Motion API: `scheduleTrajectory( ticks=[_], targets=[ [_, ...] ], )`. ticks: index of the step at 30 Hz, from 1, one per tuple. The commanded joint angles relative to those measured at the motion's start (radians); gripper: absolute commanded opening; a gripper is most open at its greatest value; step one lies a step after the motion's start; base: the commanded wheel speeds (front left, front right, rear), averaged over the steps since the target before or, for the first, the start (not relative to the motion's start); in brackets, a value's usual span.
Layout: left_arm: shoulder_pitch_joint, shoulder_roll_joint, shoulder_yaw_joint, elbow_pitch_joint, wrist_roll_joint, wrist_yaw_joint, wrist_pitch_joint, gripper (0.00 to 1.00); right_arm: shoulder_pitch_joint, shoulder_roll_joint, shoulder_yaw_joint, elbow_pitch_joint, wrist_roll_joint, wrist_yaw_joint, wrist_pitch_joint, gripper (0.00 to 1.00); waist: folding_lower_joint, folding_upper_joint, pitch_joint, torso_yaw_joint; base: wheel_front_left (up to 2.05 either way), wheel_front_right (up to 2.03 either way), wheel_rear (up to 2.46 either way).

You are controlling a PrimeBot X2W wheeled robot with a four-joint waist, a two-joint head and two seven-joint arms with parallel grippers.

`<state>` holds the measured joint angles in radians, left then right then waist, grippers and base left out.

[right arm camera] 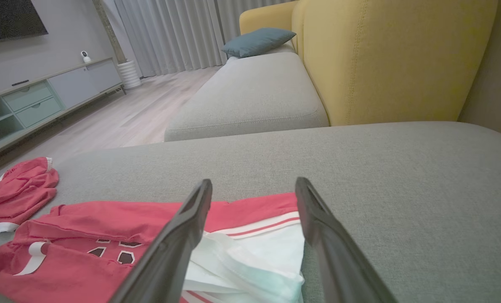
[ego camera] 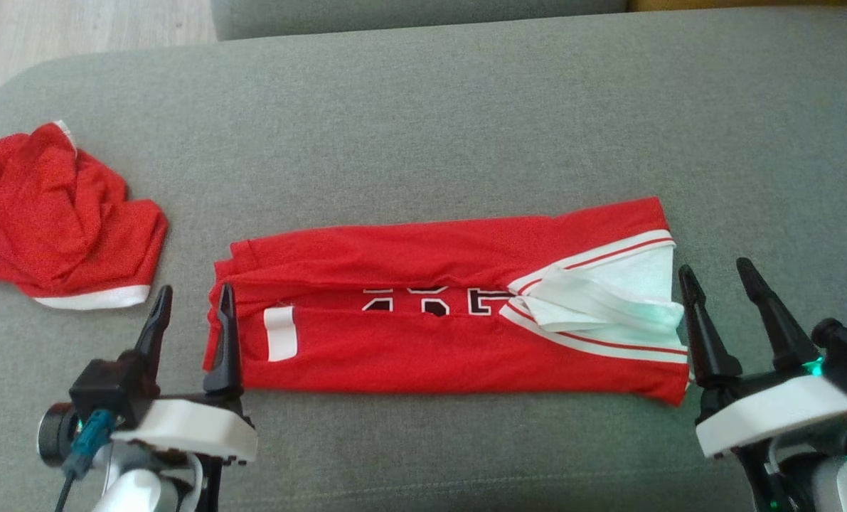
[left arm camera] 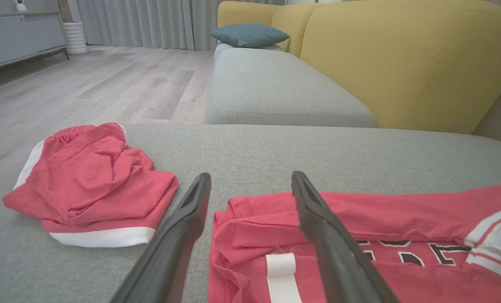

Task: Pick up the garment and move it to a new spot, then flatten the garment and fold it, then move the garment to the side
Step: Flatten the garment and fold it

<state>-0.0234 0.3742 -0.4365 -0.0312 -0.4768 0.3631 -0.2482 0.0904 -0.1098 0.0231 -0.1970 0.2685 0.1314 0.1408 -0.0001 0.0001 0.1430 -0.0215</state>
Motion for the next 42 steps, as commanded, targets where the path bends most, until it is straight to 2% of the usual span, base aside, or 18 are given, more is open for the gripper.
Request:
scheduleTrajectory(
  ticks=[1, 6, 13, 19, 24, 26, 27, 33, 42],
  targets=[
    [-0.042, 0.029, 0.044, -0.035, 0.004, 0.007, -0.006, 1.0, -0.026, -0.008, 0.013, -0.03, -0.002, -0.001, 0.001, 1.0, 0.0001, -0.0001, 0.006, -0.001, 0.0, 0.0, 0.0],
    [-0.067, 0.024, 0.037, -0.045, 0.009, 0.003, -0.005, 1.0, -0.04, -0.034, 0.021, 0.065, 0.018, -0.001, 0.065, 1.0, 0.0001, -0.0001, 0.043, 0.004, 0.0, 0.0, 0.0],
    [-0.132, 0.007, 0.018, -0.049, 0.02, -0.025, -0.007, 1.0, -0.133, -0.063, 0.007, 0.213, 0.048, -0.001, 0.098, 1.0, 0.0001, -0.0001, 0.115, 0.035, 0.0, 0.0, 0.0],
    [-0.178, -0.01, 0.008, -0.045, 0.035, -0.042, -0.01, 1.0, -0.197, -0.059, 0.01, 0.34, 0.065, -0.001, 0.185, 1.0, 0.0001, -0.0001, 0.153, 0.062, 0.0, 0.0, 0.0],
    [-0.187, -0.017, 0.009, -0.033, 0.037, -0.049, -0.011, 1.0, -0.211, -0.047, 0.04, 0.385, 0.105, -0.001, 0.273, 1.0, 0.0001, -0.0001, 0.158, 0.071, 0.0, 0.0, 0.0],
    [-0.187, -0.02, 0.012, -0.026, 0.037, -0.052, -0.012, 1.0, -0.209, -0.048, 0.052, 0.387, 0.126, -0.001, 0.31, 0.16, 0.0001, -0.0001, 0.155, 0.073, 0.0, 0.0, 0.0],
    [-0.186, -0.022, 0.013, -0.022, 0.037, -0.054, -0.012, 1.0, -0.207, -0.05, 0.052, 0.384, 0.134, -0.001, 0.324, 0.0, 0.0001, -0.0001, 0.151, 0.073, 0.0, 0.0, 0.0],
    [-0.166, -0.027, 0.025, -0.013, 0.038, -0.053, -0.013, 1.0, -0.185, -0.072, 0.005, 0.322, 0.143, -0.001, 0.317, 0.0, 0.0001, -0.0001, 0.117, 0.063, 0.0, 0.0, 0.0],
    [-0.133, -0.031, 0.02, -0.015, 0.037, -0.048, -0.013, 1.0, -0.147, -0.176, -0.159, 0.272, 0.117, -0.001, 0.336, 0.0, 0.0001, -0.0001, 0.059, 0.042, 0.0, 0.0, 0.0]
  ],
)
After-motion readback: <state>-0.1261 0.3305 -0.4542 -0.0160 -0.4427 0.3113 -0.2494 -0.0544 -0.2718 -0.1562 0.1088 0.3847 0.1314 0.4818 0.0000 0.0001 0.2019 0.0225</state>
